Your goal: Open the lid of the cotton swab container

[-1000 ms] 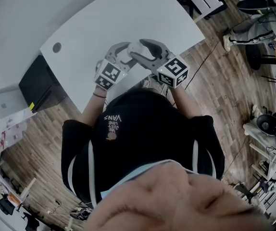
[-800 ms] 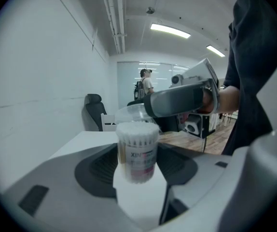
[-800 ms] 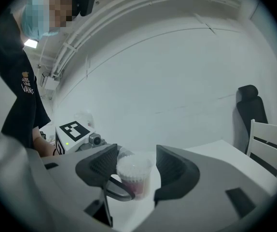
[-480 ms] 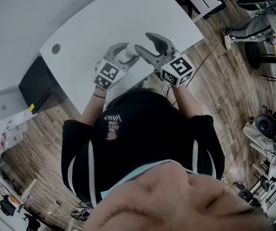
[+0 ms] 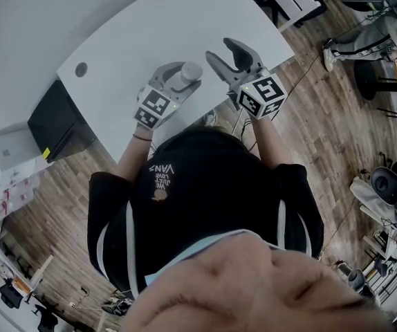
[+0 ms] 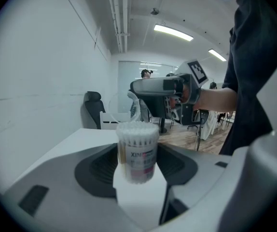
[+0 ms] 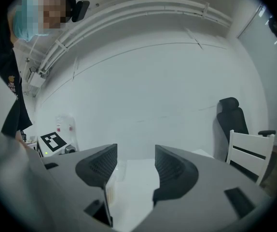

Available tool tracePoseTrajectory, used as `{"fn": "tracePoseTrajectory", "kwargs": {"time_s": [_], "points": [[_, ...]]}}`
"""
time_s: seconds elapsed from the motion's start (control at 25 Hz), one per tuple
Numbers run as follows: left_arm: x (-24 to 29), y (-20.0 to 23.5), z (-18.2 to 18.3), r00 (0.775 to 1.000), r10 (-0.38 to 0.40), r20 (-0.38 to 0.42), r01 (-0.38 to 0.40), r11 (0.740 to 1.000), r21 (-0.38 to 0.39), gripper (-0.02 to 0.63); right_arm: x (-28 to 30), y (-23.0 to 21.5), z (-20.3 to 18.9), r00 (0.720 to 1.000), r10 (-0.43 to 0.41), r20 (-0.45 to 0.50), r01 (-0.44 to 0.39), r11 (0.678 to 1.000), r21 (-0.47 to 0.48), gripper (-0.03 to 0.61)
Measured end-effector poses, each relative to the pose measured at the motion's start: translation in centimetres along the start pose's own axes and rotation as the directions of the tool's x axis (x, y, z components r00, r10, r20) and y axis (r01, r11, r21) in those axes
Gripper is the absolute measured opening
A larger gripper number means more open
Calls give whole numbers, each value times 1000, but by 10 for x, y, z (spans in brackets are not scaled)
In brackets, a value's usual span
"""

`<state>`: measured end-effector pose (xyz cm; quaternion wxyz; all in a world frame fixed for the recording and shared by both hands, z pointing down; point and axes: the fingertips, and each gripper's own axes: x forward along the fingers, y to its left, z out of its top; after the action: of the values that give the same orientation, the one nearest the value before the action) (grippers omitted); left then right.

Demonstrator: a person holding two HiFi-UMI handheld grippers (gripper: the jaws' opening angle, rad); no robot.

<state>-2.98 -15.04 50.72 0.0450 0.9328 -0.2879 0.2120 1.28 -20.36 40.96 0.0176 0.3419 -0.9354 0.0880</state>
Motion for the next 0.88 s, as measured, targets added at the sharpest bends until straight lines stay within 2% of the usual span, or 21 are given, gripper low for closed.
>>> {"fn": "tracePoseTrajectory", "kwargs": {"time_s": [0.48, 0.88], "points": [[0, 0, 5, 1000, -8, 16, 8, 1000, -5, 256, 1, -17, -8, 999, -42, -18, 42, 999, 13, 252], [-2, 10, 5, 999, 30, 18, -29, 998, -48, 256, 1, -17, -10, 999, -41, -8, 41, 999, 21, 250]]}}
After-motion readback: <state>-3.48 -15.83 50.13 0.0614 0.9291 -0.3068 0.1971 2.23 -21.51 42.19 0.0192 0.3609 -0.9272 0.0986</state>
